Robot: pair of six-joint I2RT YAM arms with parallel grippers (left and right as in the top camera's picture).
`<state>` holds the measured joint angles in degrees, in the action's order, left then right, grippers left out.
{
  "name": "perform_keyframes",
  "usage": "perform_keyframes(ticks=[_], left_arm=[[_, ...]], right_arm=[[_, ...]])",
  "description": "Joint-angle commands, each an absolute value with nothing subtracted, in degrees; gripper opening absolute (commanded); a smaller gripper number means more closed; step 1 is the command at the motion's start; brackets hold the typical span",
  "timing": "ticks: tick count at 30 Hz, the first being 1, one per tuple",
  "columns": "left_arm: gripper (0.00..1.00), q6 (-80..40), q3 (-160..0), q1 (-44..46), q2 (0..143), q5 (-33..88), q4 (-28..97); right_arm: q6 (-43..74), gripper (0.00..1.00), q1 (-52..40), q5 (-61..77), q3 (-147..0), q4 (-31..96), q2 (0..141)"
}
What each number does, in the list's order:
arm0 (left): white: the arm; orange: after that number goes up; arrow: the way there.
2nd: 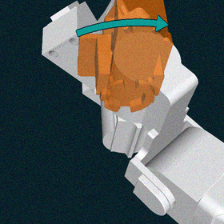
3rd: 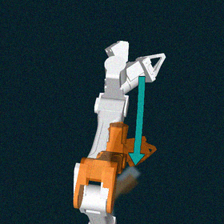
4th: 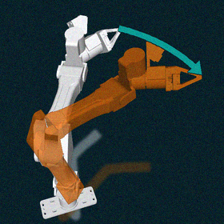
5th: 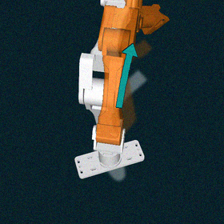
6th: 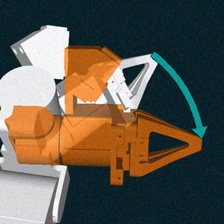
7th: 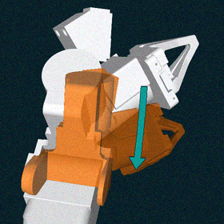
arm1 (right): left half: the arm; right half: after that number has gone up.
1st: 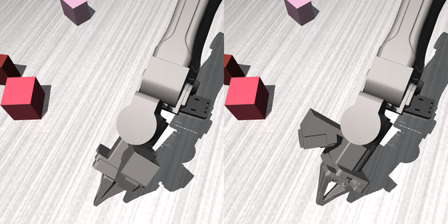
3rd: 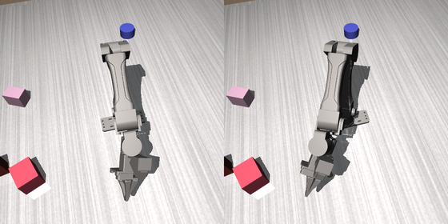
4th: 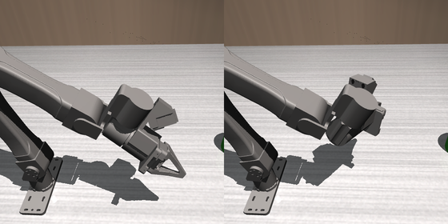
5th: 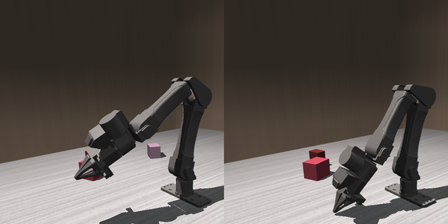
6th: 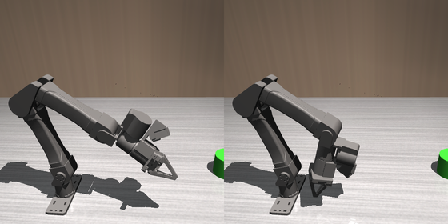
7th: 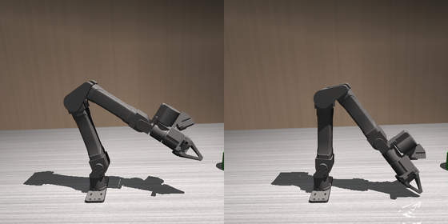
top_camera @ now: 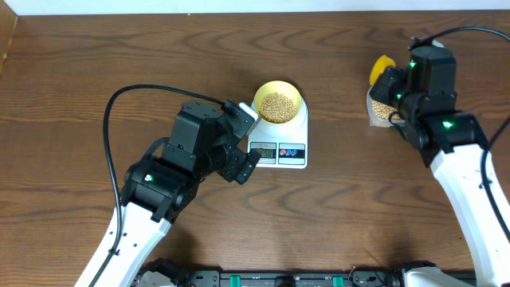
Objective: Scoop item into bowl and weigh 50g on scale
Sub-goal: 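Move the scoop right back toward the chickpea tub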
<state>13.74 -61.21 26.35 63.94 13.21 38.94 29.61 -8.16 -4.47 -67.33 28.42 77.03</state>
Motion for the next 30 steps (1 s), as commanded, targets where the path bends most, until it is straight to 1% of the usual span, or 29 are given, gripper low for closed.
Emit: perform_keyframes(ticks=[1,12,18,22,30], left_arm=[[0.90,13.85,-61.45,26.04,63.33,13.04,38.92],[0.90,13.85,-61.45,26.04,63.33,13.04,38.92],[0.90,13.85,-61.45,26.04,63.33,13.04,38.92],[0.90,13.85,-61.45,26.04,63.33,13.04,38.92],[0.90,13.85,-61.45,26.04,63.33,13.04,38.92]], right_arm=[[31.79,0.01,-7.79,-9.52,-67.29,30.55,74.43],[36.67,0.01,-4.34,-13.19,-67.29,40.16,73.38],[38.13,0.01,-0.64,-13.37,-67.29,40.10,73.41],[41.25,0.01,1.56,-13.39,-67.29,40.07,73.54],[41.87,0.01,2.59,-12.93,-67.26,39.22,76.23]])
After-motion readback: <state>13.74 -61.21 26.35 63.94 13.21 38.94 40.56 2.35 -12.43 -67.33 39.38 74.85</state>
